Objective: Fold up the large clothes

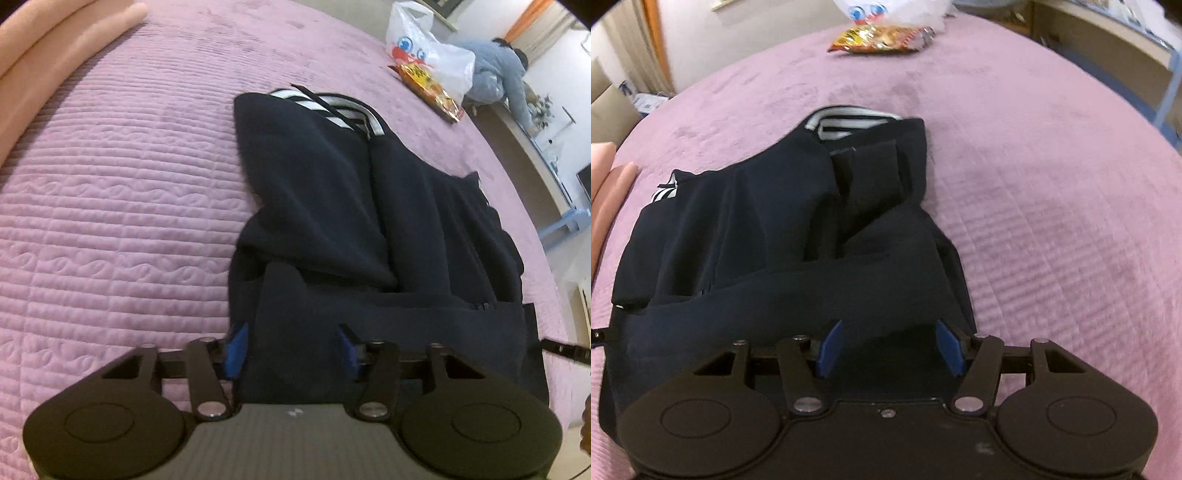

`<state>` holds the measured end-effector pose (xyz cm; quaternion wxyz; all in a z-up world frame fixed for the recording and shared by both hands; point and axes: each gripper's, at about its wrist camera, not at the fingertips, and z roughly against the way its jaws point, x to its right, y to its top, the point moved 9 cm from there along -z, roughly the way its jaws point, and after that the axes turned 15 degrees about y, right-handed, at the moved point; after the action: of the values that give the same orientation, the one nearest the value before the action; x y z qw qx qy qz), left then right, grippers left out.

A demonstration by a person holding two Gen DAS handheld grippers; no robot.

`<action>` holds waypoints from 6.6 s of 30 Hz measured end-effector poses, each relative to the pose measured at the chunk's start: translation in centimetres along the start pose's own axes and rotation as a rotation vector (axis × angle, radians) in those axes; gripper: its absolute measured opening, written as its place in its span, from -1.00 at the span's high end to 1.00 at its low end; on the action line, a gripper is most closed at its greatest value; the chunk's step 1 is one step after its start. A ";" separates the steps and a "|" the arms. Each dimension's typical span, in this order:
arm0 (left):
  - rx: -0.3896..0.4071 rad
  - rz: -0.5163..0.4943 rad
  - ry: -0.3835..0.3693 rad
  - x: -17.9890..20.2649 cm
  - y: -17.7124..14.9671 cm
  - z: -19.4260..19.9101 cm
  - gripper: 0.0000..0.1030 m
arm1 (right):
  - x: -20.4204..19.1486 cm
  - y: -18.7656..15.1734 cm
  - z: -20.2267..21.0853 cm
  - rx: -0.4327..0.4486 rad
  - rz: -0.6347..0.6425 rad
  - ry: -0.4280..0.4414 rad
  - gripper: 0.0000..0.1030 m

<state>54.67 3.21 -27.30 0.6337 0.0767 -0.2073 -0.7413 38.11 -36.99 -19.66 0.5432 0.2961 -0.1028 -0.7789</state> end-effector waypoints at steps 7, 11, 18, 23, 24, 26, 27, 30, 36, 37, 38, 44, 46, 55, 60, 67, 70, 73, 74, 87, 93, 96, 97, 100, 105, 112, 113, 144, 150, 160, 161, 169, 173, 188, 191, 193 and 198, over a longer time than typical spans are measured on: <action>0.038 -0.042 0.060 1.5 -0.3 1.3 0.64 | 1.9 2.7 -2.0 -0.001 0.064 -0.001 -0.35; 0.008 0.015 0.029 1.6 -0.1 0.6 0.24 | 3.6 3.0 -3.7 -0.040 0.023 0.038 -0.35; 0.015 0.015 0.116 2.0 -0.1 -0.3 0.77 | 1.7 2.1 -3.9 -0.045 0.173 0.064 0.85; 0.137 -0.017 0.159 2.6 0.2 4.9 0.82 | -1.5 2.0 0.1 -0.001 0.363 0.025 0.88; 0.159 0.004 0.141 2.5 0.6 6.2 0.82 | -1.8 2.7 1.3 0.021 0.377 0.017 0.89; 0.223 0.055 0.087 2.2 2.2 9.4 0.82 | -2.4 4.7 4.1 0.082 0.373 0.032 0.90; 0.252 0.063 0.073 2.3 3.0 10.4 0.82 | -2.6 5.8 5.0 0.113 0.368 0.033 0.90; 0.364 0.091 0.028 2.5 7.3 12.1 0.82 | -3.0 10.1 6.2 0.235 0.355 0.016 0.90; 0.504 0.182 0.046 3.3 16.9 6.8 0.81 | -3.9 18.6 0.5 0.454 0.303 -0.019 0.90; 0.497 0.207 0.055 3.2 18.1 4.6 0.81 | -3.9 19.5 -1.3 0.464 0.307 -0.037 0.90; 0.475 0.219 0.077 3.2 18.9 2.3 0.81 | -3.7 20.3 -3.3 0.456 0.302 -0.062 0.90; 0.313 0.201 0.222 2.4 18.7 -9.8 0.78 | 0.8 18.9 -15.8 0.230 0.209 -0.198 0.85; 0.329 0.217 0.209 2.2 18.6 -10.1 0.75 | 1.0 18.0 -17.4 0.198 0.232 -0.214 0.73; 0.414 0.205 0.209 1.9 17.5 -2.2 0.68 | -3.0 18.2 -10.5 0.241 0.293 -0.131 0.16; 0.370 0.160 0.128 5.0 11.7 1.7 0.68 | -10.3 11.5 -7.5 0.121 0.287 0.118 0.94; 0.165 0.214 0.156 4.5 3.1 -3.1 0.77 | -13.2 3.4 -14.1 -0.078 0.293 0.102 1.00; 0.160 0.266 0.126 3.7 2.3 -1.8 0.76 | -12.3 4.9 -15.5 -0.074 0.205 0.115 1.00; 0.156 0.282 0.147 2.5 0.8 0.6 0.75 | -11.9 5.7 -15.5 -0.116 0.140 0.124 1.00; 0.146 0.298 0.152 1.7 0.0 1.4 0.74 | -12.1 5.7 -14.8 -0.120 0.139 0.119 1.00; -0.003 0.587 0.007 -2.8 -8.0 1.4 0.17 | -16.1 0.1 -12.6 -0.122 0.332 0.078 1.00; 0.049 0.669 -0.085 -2.8 -6.7 -0.2 0.09 | -15.2 0.8 -13.3 -0.128 0.244 0.097 1.00; 0.055 0.701 -0.127 -2.8 -6.2 -0.8 0.08 | -15.1 0.8 -13.1 -0.124 0.243 0.102 1.00; 0.054 0.720 -0.145 -2.9 -6.1 -0.9 0.08 | -15.1 0.9 -13.2 -0.124 0.244 0.100 1.00; 0.045 0.767 -0.192 -3.0 -6.2 -1.0 0.08 | -15.3 0.5 -13.0 -0.117 0.249 0.090 1.00; 0.031 0.833 -0.268 -3.9 -7.2 -0.4 0.06 | -15.2 0.5 -12.9 -0.112 0.241 0.089 1.00; 0.082 0.832 -0.272 -6.3 -6.0 0.3 0.06 | -15.3 0.4 -12.7 -0.104 0.236 0.084 1.00; 0.073 0.824 -0.287 -5.9 -6.1 0.5 0.04 | -15.2 0.5 -12.6 -0.100 0.228 0.088 1.00; 0.490 0.185 -0.334 22.2 7.0 8.4 0.82 | -10.2 2.0 -11.7 -0.084 -0.102 0.493 1.00; 0.394 -0.114 -0.453 34.5 4.1 6.2 0.82 | 1.1 7.2 -3.0 0.157 -0.096 0.284 0.78; 0.218 -0.353 -0.188 38.6 -2.4 -4.1 0.82 | 7.9 13.8 -3.3 0.201 -0.023 0.221 -0.40; 0.219 -0.365 -0.179 38.7 -2.3 -3.7 0.82 | 6.6 14.8 -3.7 0.211 -0.007 0.276 -0.51; 0.234 -0.412 -0.146 39.3 -2.2 -2.8 0.81 | 2.6 19.7 -13.6 0.062 -0.125 0.479 -0.10; 0.262 -0.427 -0.164 39.3 -1.7 -1.2 0.81 | 1.3 20.9 -12.1 0.121 -0.078 0.531 0.74; 0.052 -0.462 -0.382 37.4 -6.9 -1.7 0.52 | 8.4 17.6 -10.7 0.183 -0.099 0.285 -0.36; 0.094 -0.378 -0.391 34.9 -4.1 1.1 0.54 | 7.3 16.7 -7.0 0.199 -0.012 0.261 -0.24; 0.174 -0.296 -0.370 32.9 -1.0 2.3 0.55 | 4.4 16.0 -5.0 0.201 0.073 0.301 -0.03; 0.207 -0.174 -0.265 29.6 2.2 -1.1 0.63 | -2.4 10.5 -6.7 0.047 0.313 0.306 0.82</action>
<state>51.57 -26.03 -23.03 0.5231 0.0607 -0.3566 -0.7717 50.76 -37.76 -19.17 0.6598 0.4040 -0.0821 -0.6283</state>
